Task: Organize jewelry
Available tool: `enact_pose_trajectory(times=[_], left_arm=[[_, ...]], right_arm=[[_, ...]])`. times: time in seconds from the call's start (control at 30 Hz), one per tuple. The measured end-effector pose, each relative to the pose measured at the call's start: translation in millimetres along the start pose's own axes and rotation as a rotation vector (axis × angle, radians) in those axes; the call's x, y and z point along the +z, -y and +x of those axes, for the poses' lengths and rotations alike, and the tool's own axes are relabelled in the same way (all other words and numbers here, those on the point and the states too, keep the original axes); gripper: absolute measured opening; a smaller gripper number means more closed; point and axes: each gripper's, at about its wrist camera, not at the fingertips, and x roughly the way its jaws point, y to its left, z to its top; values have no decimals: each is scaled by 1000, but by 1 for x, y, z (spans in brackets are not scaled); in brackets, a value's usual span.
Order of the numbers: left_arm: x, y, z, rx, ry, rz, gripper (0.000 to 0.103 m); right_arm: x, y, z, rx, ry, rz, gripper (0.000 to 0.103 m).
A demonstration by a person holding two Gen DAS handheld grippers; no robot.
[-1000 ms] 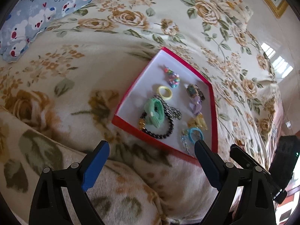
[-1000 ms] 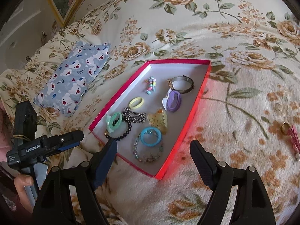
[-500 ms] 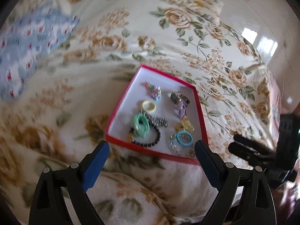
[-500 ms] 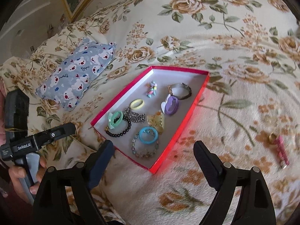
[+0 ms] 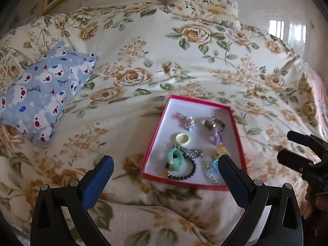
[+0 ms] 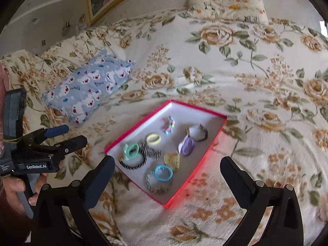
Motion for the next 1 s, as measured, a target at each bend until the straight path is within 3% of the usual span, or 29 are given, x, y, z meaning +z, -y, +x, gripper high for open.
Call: enact_pose_trajectory(times=[0.37, 0.73, 1.0], left_arm=[[-14, 11, 22, 35, -27, -10, 102], [-19, 18, 13, 77, 12, 21, 102], [-21, 20, 14, 101, 6, 38, 102]], right_arm=[[-42, 1, 23, -75, -16, 8, 103], [-34, -2, 3, -99, 55, -7, 103], [-38, 5, 9, -108, 33, 20, 103]])
